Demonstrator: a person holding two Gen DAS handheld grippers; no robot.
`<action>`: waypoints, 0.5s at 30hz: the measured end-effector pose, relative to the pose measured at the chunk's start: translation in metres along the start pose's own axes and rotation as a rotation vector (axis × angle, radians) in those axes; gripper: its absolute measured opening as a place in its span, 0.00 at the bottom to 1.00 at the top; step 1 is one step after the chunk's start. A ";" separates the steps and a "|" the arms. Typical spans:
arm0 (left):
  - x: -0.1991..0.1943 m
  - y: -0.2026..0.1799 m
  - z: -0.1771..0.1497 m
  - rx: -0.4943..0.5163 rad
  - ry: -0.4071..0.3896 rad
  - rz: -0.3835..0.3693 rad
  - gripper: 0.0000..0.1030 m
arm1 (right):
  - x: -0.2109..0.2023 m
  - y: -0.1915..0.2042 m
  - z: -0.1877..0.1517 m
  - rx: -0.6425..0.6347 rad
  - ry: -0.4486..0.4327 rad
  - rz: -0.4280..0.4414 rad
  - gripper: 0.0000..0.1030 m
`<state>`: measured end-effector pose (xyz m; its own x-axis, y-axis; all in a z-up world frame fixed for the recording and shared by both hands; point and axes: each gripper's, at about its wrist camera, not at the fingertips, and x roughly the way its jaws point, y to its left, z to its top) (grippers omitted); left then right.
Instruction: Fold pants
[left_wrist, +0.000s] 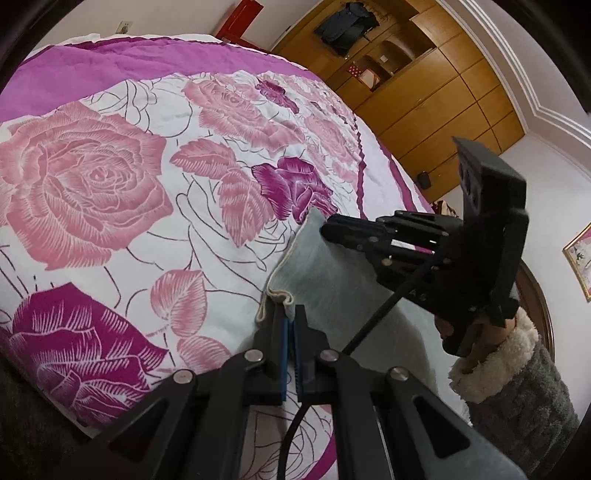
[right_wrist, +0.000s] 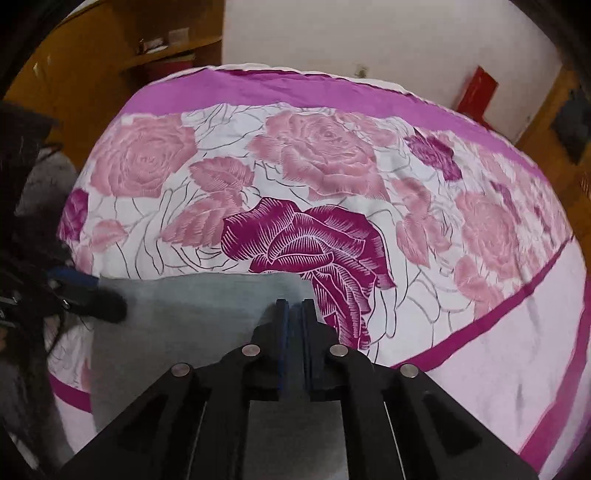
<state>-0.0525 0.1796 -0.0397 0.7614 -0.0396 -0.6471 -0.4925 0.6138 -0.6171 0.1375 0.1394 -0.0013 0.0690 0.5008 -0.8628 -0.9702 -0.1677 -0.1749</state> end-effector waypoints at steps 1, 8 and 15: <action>0.001 0.001 0.000 -0.004 0.004 -0.002 0.02 | 0.002 0.000 0.001 -0.003 0.003 -0.004 0.04; 0.002 0.001 0.000 -0.002 0.009 0.000 0.02 | 0.008 0.000 0.003 -0.035 0.015 -0.020 0.18; 0.003 0.001 0.001 0.000 0.012 0.002 0.02 | 0.013 -0.006 0.003 0.006 0.000 0.053 0.09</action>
<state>-0.0505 0.1806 -0.0415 0.7551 -0.0478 -0.6538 -0.4941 0.6140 -0.6155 0.1434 0.1497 -0.0105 0.0175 0.4916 -0.8707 -0.9738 -0.1892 -0.1264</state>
